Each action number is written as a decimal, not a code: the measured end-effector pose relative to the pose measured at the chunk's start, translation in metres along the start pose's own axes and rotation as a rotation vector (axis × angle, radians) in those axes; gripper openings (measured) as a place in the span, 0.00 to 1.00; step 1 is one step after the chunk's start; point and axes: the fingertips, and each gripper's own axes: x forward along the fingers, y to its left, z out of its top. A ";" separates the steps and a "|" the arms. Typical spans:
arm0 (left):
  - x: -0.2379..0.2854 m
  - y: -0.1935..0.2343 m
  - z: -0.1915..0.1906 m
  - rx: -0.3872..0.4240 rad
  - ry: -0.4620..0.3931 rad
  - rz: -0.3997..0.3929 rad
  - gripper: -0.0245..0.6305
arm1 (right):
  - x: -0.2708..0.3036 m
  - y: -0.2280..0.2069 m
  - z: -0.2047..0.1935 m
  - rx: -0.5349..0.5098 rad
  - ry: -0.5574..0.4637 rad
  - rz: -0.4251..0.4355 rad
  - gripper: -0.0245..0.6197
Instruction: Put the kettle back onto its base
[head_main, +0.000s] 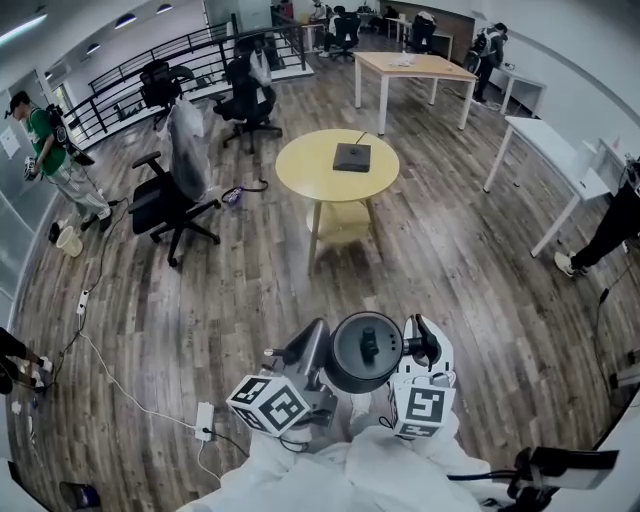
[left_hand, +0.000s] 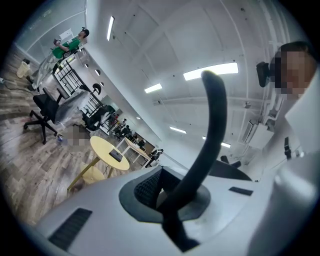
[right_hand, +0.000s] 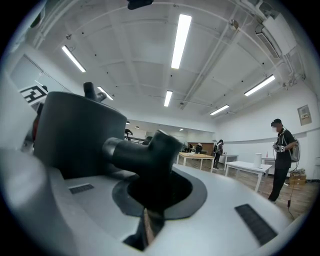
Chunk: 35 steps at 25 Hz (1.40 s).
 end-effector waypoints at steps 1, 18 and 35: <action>0.008 0.003 0.002 -0.001 -0.001 0.001 0.04 | 0.009 -0.003 -0.001 -0.003 0.001 0.003 0.09; 0.171 0.062 0.028 -0.017 -0.029 0.013 0.04 | 0.178 -0.063 -0.005 -0.024 0.009 0.063 0.09; 0.260 0.095 0.041 -0.004 -0.034 0.042 0.04 | 0.269 -0.095 -0.011 -0.008 0.002 0.080 0.09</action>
